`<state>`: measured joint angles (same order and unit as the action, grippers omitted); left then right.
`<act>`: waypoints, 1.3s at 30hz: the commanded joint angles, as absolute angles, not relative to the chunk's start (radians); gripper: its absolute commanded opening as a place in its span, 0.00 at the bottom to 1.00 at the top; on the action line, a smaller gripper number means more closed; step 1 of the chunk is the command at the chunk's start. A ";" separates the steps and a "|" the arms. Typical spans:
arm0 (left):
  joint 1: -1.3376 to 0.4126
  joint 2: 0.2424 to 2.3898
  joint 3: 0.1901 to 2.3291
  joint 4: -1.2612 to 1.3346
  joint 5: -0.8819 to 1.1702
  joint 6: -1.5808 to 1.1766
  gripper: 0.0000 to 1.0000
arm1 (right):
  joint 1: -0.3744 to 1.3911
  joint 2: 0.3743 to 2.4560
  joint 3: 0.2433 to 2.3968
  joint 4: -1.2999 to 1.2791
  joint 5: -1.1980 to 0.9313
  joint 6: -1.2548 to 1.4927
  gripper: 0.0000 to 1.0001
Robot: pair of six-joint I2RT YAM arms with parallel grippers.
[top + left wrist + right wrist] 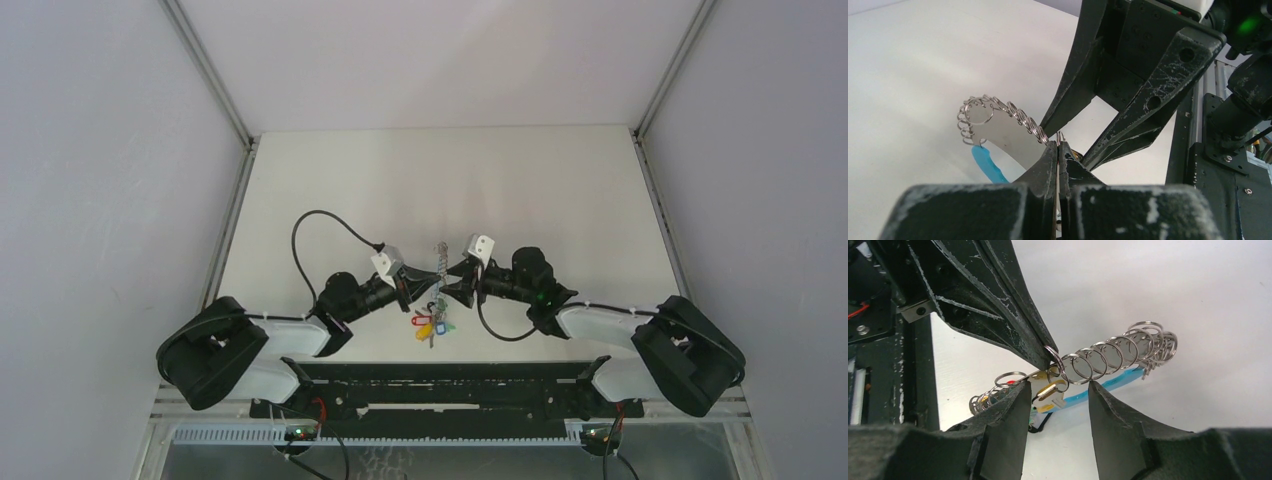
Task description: Put the keys on the keyring
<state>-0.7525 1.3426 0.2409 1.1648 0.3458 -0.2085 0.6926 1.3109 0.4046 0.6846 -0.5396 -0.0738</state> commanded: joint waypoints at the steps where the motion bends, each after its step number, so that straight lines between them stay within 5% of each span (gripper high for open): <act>1: -0.747 1.316 0.229 1.258 0.323 -0.237 0.00 | 0.735 1.292 0.400 0.727 -0.397 -0.106 0.44; 12: -0.747 1.312 0.222 1.272 0.299 -0.256 0.00 | 0.776 1.333 0.384 0.772 -0.273 -0.100 0.34; 30: -0.747 1.325 0.224 1.290 0.299 -0.273 0.00 | 0.765 1.383 0.380 0.858 -0.363 -0.101 0.33; 39: -0.747 1.336 0.214 1.327 0.291 -0.290 0.00 | 0.750 1.339 0.380 0.805 -0.365 -0.119 0.00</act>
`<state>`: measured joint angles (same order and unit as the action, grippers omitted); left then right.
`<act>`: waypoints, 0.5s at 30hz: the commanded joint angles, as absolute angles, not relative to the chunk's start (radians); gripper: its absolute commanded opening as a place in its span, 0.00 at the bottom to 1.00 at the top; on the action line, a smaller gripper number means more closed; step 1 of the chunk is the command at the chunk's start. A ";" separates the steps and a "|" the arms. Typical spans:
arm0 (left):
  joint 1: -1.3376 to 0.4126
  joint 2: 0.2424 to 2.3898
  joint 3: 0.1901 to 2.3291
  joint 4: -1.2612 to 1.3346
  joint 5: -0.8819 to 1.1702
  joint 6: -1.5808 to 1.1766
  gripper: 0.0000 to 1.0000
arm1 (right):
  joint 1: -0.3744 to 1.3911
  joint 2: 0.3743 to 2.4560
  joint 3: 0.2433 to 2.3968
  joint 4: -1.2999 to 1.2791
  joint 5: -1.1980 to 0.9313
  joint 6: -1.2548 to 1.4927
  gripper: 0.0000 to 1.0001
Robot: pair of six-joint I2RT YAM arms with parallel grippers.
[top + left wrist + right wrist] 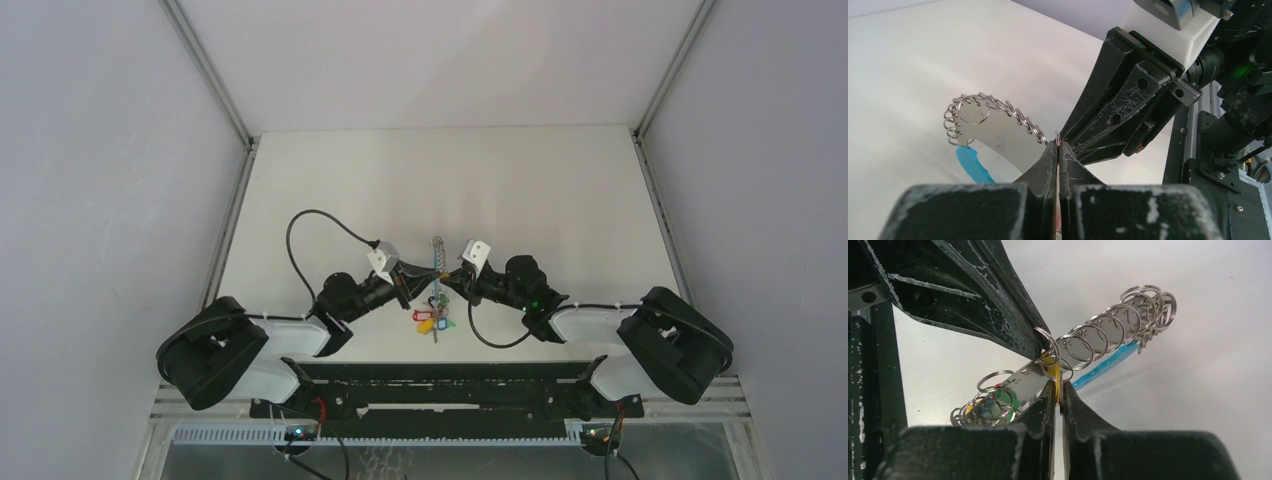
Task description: Put the keys on the keyring
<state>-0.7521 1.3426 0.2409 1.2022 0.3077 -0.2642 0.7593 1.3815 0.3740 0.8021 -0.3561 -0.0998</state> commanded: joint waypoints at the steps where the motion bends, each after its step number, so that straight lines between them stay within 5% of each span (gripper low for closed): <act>1: -0.747 1.337 0.212 1.331 0.288 -0.293 0.00 | 0.749 1.320 0.382 0.778 -0.363 -0.126 0.00; 6: -0.747 1.346 0.201 1.356 0.267 -0.306 0.03 | 0.748 1.212 0.436 0.535 -0.355 -0.225 0.00; 15: -0.744 1.366 0.190 1.380 0.290 -0.314 0.28 | 0.769 1.104 0.604 0.098 -0.309 -0.397 0.00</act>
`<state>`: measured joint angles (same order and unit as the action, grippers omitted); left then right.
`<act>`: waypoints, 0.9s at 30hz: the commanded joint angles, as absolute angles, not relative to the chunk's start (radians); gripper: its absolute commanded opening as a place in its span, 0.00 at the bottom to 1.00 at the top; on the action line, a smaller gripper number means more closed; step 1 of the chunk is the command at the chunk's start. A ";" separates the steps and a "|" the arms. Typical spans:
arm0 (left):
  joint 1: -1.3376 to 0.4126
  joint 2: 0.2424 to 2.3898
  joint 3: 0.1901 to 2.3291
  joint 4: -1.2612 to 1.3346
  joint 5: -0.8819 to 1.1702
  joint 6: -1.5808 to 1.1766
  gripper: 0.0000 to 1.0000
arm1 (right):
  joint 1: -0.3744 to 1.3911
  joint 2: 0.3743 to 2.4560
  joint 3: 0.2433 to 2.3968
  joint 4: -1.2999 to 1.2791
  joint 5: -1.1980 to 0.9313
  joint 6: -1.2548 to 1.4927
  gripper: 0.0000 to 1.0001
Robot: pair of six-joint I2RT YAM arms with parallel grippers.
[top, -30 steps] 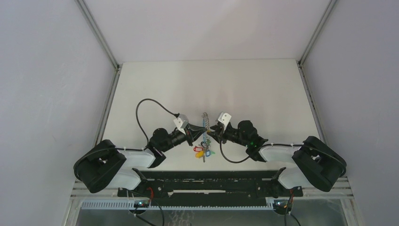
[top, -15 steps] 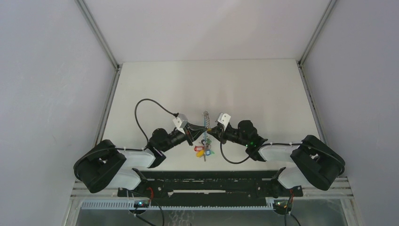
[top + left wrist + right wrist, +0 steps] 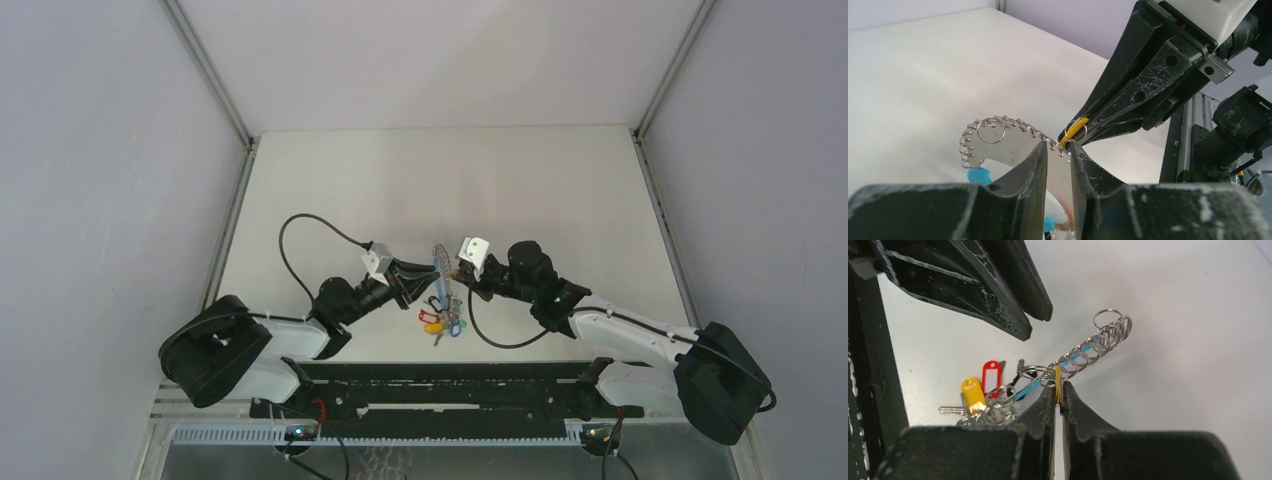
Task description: Put the keys on the keyring
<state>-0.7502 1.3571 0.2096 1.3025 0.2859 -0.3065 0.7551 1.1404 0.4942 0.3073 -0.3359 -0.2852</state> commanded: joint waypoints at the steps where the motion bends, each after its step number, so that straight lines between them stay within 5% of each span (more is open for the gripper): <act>1: -0.744 1.368 0.191 1.381 0.304 -0.310 0.30 | 0.772 1.105 0.624 0.061 -0.307 -0.417 0.00; 7: -0.722 1.395 0.212 1.379 0.427 -0.301 0.41 | 0.796 1.121 0.728 -0.098 -0.274 -0.506 0.00; 13: -0.723 1.397 0.225 1.366 0.474 -0.296 0.42 | 0.837 1.140 0.794 -0.171 -0.200 -0.523 0.00; 27: -0.771 1.275 0.192 1.204 0.282 -0.271 0.41 | 0.911 1.252 0.940 -0.294 -0.095 -0.459 0.00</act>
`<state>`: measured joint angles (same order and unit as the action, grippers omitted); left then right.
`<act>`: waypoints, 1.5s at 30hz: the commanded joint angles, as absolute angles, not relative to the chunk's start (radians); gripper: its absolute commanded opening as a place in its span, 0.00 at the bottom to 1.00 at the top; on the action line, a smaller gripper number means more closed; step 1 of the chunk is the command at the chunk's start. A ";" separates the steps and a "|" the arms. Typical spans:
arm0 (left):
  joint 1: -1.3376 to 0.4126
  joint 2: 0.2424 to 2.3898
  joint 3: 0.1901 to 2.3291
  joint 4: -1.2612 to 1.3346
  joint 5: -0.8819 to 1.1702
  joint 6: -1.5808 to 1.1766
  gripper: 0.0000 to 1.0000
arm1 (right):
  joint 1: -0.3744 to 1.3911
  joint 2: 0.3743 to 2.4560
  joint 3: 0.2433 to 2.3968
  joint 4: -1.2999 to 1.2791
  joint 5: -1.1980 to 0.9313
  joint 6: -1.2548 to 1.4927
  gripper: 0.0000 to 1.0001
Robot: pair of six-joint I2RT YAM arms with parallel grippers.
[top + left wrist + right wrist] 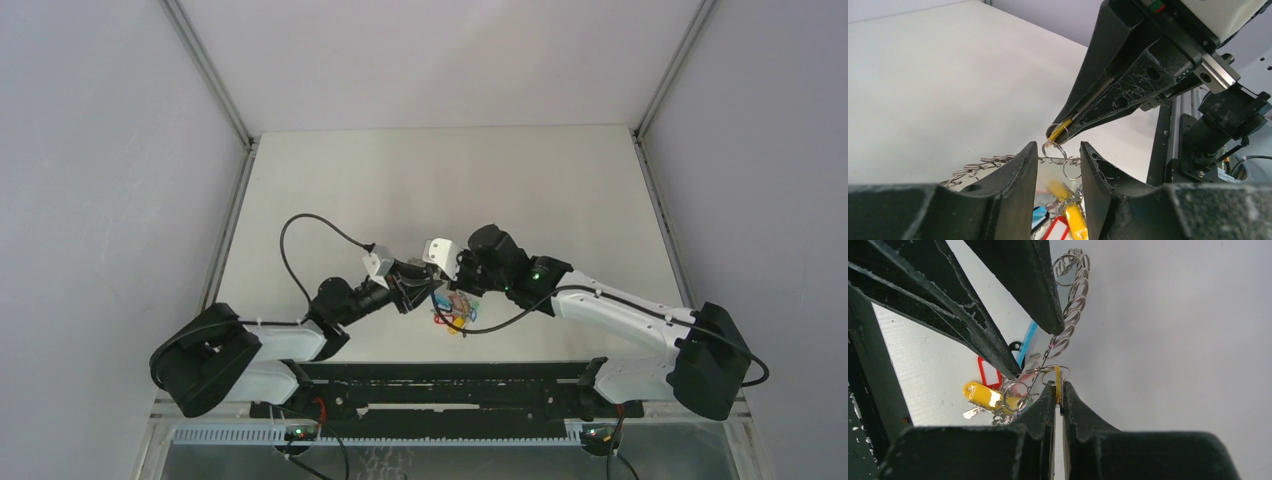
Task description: Put the keys on the keyring
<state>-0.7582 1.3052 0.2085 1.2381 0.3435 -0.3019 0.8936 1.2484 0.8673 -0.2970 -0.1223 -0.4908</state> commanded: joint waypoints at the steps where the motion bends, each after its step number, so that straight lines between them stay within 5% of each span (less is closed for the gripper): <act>1: -0.773 1.279 0.194 1.204 0.286 -0.273 0.41 | 0.913 1.256 0.946 -0.296 -0.095 -0.454 0.00; 27: -0.785 1.357 0.258 1.203 0.290 -0.249 0.36 | 0.954 1.304 1.022 -0.381 -0.118 -0.431 0.00; 38: -0.784 1.346 0.262 1.192 0.310 -0.212 0.01 | 0.964 1.301 1.025 -0.411 -0.105 -0.455 0.00; 45: -0.785 1.329 0.233 1.215 0.276 -0.215 0.00 | 0.906 1.289 1.006 -0.472 -0.042 -0.422 0.00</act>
<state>-0.7815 1.3560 0.2123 1.1641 0.3161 -0.2401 0.9344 1.3140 0.9741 -0.4519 -0.0837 -0.4442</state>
